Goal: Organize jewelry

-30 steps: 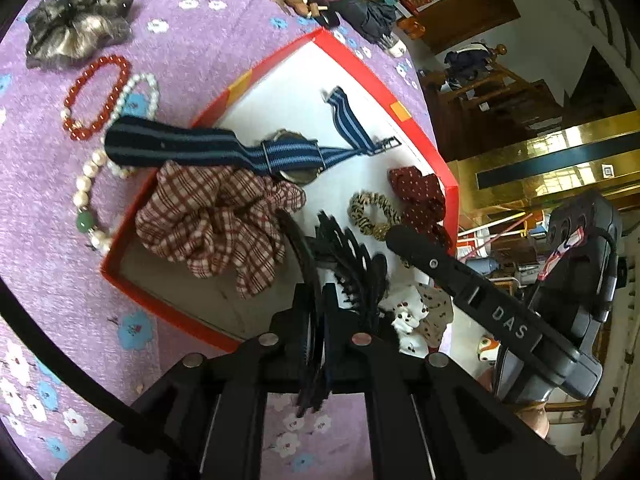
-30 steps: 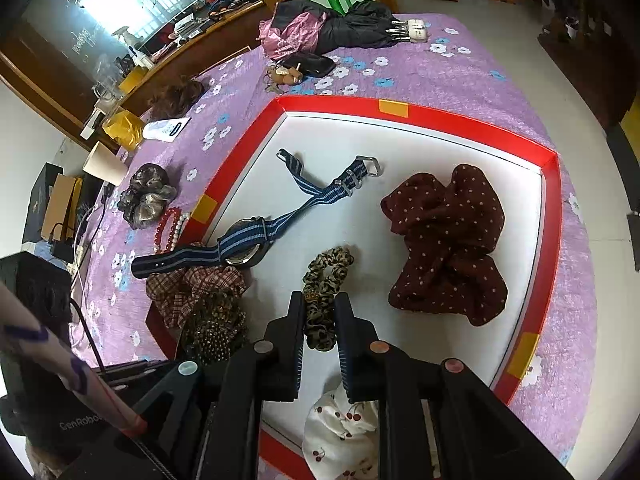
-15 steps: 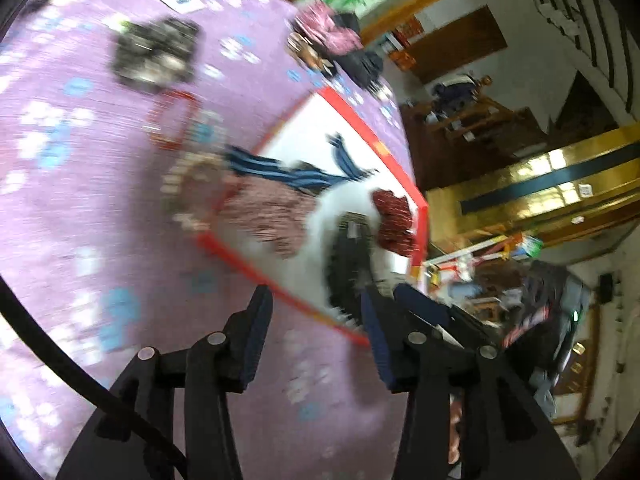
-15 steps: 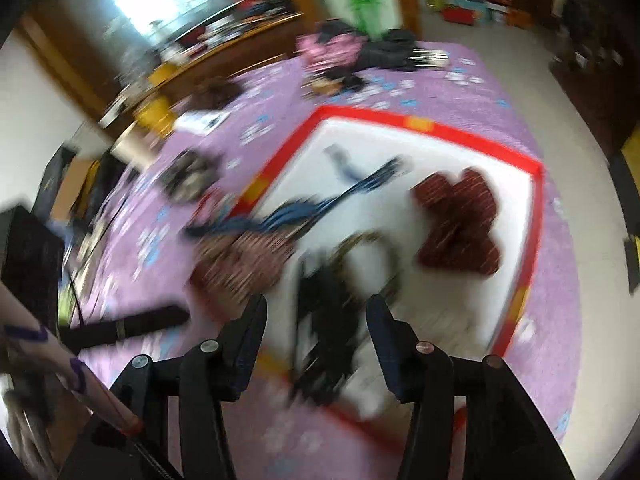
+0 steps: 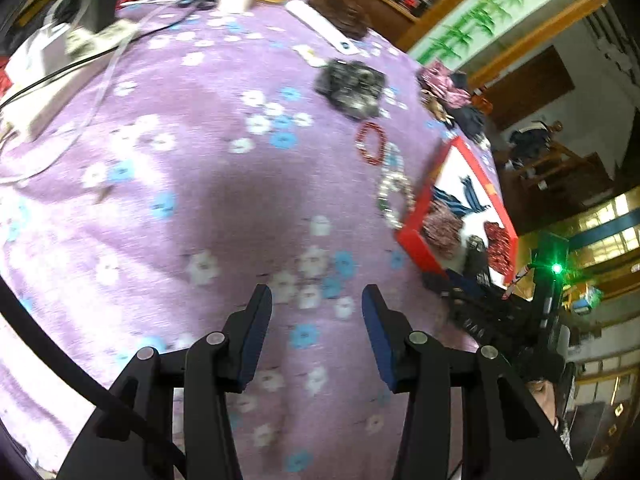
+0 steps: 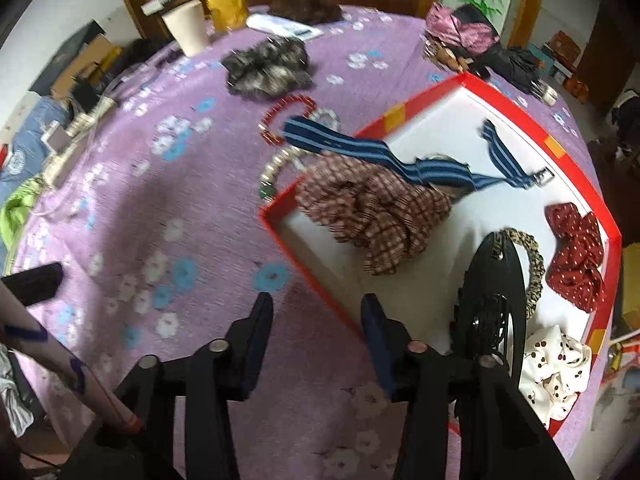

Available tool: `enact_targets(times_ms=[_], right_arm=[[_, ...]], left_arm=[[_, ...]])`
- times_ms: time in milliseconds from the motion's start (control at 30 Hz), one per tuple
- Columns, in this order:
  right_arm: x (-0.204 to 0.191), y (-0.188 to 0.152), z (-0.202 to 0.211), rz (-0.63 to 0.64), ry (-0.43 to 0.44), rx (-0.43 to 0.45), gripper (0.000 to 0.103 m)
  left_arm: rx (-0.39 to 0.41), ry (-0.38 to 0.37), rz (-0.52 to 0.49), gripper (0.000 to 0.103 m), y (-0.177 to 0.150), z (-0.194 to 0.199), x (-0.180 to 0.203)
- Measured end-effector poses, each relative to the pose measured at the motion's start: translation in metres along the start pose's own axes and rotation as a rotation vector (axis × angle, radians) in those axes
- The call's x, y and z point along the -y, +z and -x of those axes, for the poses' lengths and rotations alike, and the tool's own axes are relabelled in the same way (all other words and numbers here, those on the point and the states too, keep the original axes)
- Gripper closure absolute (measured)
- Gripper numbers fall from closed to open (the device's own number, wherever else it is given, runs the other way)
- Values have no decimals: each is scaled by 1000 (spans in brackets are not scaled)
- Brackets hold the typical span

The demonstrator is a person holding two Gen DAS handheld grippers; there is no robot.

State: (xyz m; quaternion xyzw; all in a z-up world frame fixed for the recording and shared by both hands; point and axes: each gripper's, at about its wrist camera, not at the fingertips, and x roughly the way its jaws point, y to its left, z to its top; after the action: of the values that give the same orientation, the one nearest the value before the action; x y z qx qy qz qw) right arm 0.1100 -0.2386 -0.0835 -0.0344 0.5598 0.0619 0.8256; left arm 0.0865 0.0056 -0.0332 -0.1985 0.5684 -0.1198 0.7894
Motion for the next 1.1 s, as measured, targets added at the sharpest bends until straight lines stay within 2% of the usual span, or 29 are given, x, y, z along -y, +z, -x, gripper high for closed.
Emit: enact_targets(times_ms=[33,100,167,500,533,567,600,633,667,933,1100], right_arm=[[4,-1,-2,-14,-6,-21,77],[11,-7,-1,-34,17,-48,77],[10,-16,2,-15,-18,-76,76],[0,-65,29,63,-109,-79,71],[-1,-68,32,68,-115,-70,70],[-1,-70,34,63,-118,-60,64],[1,-71,36,47,-110,-56,59],[3,-72,40,29,-95,-48,49],[4,-73,42,17,-87,-36,47],[-7,-70,81,-24,-53,74,43],[-16,-48,90,-66,40,131,43]], left_arm=[[1,3,8,58,0,1,-5],[6,11,22,58,0,5,-15],[9,13,26,58,0,8,-21],[0,10,-10,58,8,5,-21],[-5,9,-13,58,9,3,-19],[-11,9,-17,57,10,1,-18],[-17,10,-20,57,12,-2,-16],[-22,9,-26,57,14,-4,-15],[-25,10,-36,57,16,-6,-12],[-24,95,-118,56,26,-22,-3],[-33,125,-132,56,29,-29,-7]])
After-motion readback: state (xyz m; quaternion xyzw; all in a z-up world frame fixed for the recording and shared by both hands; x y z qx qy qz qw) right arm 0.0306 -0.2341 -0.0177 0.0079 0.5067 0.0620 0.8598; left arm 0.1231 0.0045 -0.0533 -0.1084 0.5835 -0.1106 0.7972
